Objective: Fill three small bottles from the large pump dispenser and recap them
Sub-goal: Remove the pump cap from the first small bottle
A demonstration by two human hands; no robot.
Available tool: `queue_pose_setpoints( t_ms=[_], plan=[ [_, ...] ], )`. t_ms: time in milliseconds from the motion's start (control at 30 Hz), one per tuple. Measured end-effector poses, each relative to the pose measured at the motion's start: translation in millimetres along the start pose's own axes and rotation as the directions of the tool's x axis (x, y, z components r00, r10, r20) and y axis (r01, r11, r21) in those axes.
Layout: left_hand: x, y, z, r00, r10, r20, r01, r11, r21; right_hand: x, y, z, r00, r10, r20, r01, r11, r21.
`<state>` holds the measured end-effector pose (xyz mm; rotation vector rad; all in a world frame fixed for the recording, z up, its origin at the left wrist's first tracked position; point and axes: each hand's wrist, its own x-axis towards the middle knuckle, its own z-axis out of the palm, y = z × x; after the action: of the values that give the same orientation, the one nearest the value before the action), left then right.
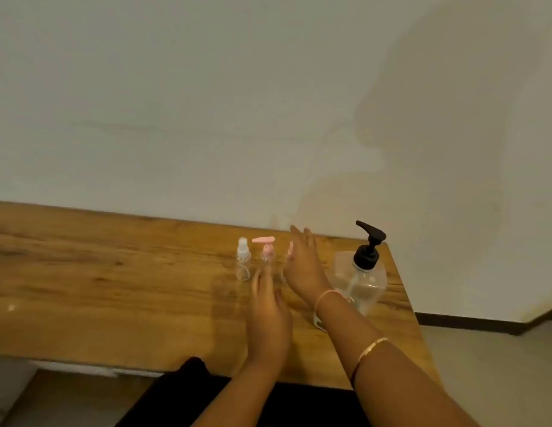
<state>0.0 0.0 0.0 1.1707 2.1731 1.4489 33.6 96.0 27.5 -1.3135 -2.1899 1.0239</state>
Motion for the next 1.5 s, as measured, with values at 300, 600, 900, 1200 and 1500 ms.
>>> queue_pose_setpoints(
  t_ms=[300, 600, 900, 1200, 1500],
  plan=[
    [46.5, -13.5, 14.5, 0.971, -0.116, 0.210, 0.102, 0.992, 0.075, 21.8, 22.0, 18.8, 0.993, 0.071, -0.097, -0.091, 0.969, -0.231],
    [49.5, -8.9, -5.3, 0.883, -0.189, 0.429, 0.131, 0.978, 0.162, -32.7, 3.7, 1.1, 0.980, -0.124, -0.157, 0.090, 0.974, -0.207],
    [41.7, -7.1, -12.6, 0.859, -0.085, 0.505, -0.022, 0.979, 0.204, -69.0, 21.4, 10.7, 0.950, 0.073, -0.303, 0.000, 0.972, 0.236],
    [49.9, -19.4, -12.6, 0.938, 0.092, 0.334, -0.143, 0.981, 0.130, -51.8, 15.9, 10.4, 0.958, -0.091, -0.271, 0.021, 0.968, -0.252],
    [57.8, -39.4, -6.6, 0.943, 0.015, 0.332, -0.005, 1.000, -0.030, -36.8, 15.0, 5.5, 0.966, -0.214, -0.148, 0.160, 0.937, -0.310]
  ],
)
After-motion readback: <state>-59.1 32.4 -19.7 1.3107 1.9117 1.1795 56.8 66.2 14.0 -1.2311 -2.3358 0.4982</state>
